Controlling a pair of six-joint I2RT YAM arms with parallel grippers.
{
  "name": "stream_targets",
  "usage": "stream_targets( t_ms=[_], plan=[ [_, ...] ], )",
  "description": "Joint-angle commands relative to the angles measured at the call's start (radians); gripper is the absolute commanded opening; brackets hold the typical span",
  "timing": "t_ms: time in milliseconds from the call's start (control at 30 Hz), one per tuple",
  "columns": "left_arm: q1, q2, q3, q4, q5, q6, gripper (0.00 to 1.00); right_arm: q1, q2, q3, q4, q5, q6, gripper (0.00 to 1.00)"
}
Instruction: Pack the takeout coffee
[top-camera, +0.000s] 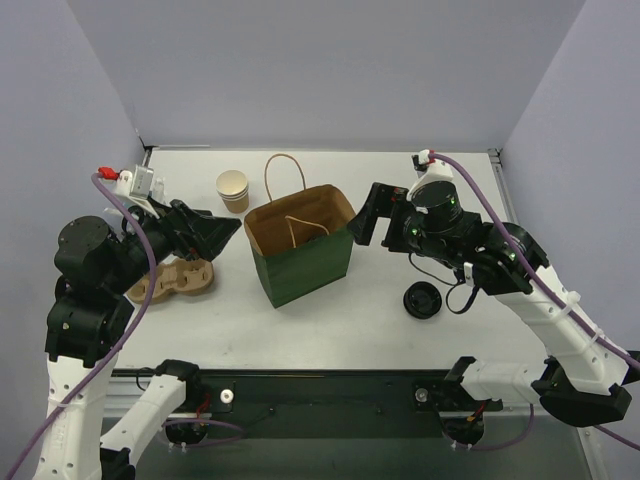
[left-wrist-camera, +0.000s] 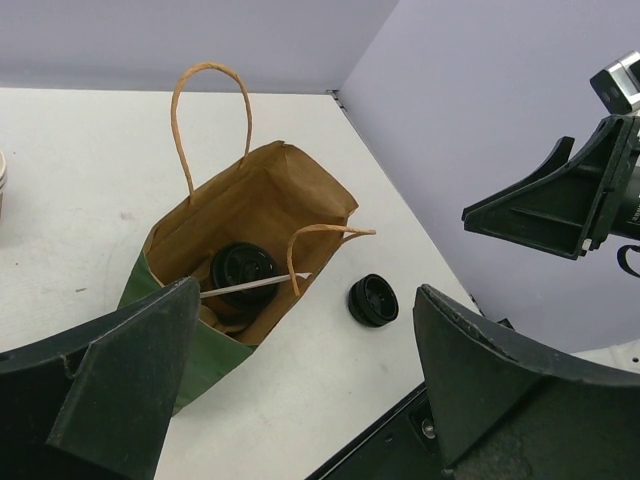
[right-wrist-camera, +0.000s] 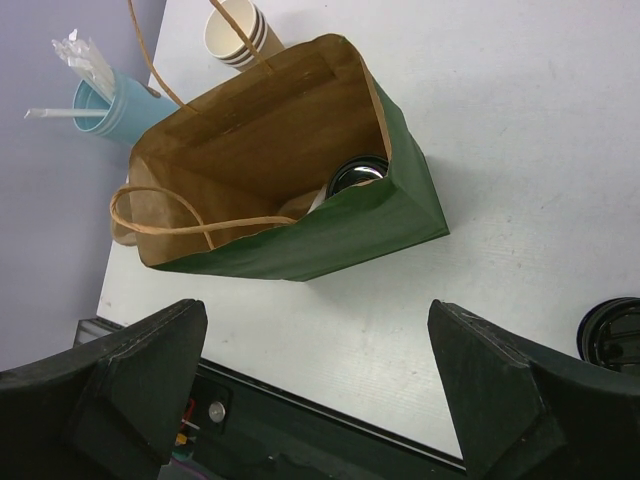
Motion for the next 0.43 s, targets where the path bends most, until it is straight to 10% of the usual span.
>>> stream_targets(
  t_ms=[0, 400],
  plan=[
    [-0.004, 0.000, 0.027, 0.023, 0.009, 0.010, 0.97, -0.007, 0.001, 0.017, -0.010, 0.013, 0.005, 1.00],
    [-0.004, 0.007, 0.044, 0.017, 0.000, 0.029, 0.97, -0.010, 0.021, 0.039, -0.004, 0.019, -0.022, 1.00]
  ],
)
